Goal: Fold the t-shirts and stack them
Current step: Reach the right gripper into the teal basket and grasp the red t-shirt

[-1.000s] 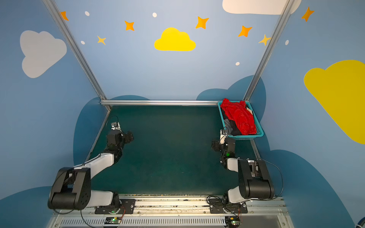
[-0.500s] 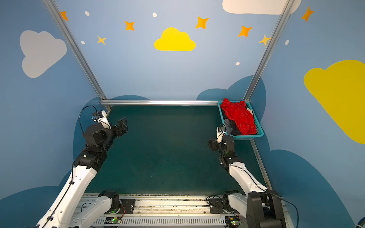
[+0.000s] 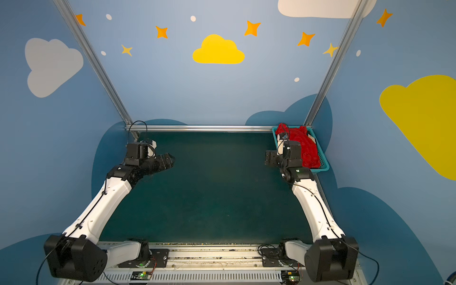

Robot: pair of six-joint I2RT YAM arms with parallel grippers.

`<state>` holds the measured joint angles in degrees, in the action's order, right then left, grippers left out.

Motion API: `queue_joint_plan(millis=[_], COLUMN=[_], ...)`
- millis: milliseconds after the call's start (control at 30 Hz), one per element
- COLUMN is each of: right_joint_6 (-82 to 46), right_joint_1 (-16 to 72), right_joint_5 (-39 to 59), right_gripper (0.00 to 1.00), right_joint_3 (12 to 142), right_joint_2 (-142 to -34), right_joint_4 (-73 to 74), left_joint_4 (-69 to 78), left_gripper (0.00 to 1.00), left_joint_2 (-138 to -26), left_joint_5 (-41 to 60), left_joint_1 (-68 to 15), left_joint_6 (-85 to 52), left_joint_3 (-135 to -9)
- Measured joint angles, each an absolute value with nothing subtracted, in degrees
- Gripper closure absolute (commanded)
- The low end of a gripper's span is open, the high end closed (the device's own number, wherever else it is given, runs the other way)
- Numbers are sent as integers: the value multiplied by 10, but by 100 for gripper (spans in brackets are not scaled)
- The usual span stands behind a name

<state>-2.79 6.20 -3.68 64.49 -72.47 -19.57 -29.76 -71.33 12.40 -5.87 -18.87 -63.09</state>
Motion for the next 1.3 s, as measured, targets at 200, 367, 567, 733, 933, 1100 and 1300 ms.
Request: queue_joint_plan(millis=[200,367,567,733,933,1100,1300], right_joint_6=[-27,-28,-34,-35,-39,-42,-41], right_joint_1=[-8,-51,-84,-87,-87,-87,-87], right_joint_5=[-40,-41,-36,-32,-30,-34,-30], right_gripper=[11,19,34,44,69,97,100], right_joint_3=[802,916,1035,1138,1203,1210,1210], right_joint_2=[-884,-989,-1107,-1207,-1271,-1275,-1275], right_joint_4=[-265,-306,-339,-379,-415,-424,-429], left_joint_4=[-312,-312,-315,-316,-316,-316,-317], left_gripper=[10,10,13,15,16,17,18], left_joint_2=[-700,-685,-687,-700,-714,-722,-722], left_joint_5=[114,86,70,61,57,57,56], left_joint_1=[-59,-59,-59,-59,-59,-59,-59], left_joint_6=[-182,-175,-170,-164,-161,-156,-152], left_joint_3=[-627,-618,-616,-615,-615,-615,-615])
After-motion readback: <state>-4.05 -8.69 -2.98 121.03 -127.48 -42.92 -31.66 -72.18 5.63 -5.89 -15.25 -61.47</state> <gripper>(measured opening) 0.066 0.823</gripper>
